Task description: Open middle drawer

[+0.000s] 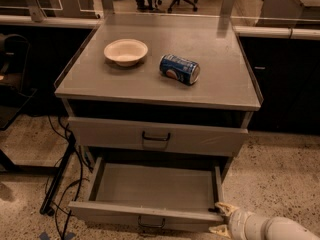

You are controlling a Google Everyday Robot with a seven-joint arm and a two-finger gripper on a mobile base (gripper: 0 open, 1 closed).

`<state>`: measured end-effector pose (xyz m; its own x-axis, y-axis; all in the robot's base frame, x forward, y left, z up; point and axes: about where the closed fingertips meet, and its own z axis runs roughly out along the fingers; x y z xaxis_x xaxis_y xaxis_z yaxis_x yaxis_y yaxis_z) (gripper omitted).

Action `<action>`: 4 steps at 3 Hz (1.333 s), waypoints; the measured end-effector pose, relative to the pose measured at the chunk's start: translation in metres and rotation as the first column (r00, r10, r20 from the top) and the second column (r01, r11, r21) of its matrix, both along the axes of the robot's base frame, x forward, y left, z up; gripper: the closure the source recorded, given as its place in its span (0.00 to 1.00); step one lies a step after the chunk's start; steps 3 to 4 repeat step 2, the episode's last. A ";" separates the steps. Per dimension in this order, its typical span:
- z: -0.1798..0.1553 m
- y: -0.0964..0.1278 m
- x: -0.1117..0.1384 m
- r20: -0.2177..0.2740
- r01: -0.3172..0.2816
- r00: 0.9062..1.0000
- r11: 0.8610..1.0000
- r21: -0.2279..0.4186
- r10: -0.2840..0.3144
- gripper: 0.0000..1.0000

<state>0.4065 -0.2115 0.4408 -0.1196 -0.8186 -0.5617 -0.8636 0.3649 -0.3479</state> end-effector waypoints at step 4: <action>0.000 0.000 0.000 0.000 0.000 1.000 1.000 0.000 0.000 0.00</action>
Offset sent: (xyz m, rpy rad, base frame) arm 0.0000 0.0000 0.0000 0.0000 0.0000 0.0000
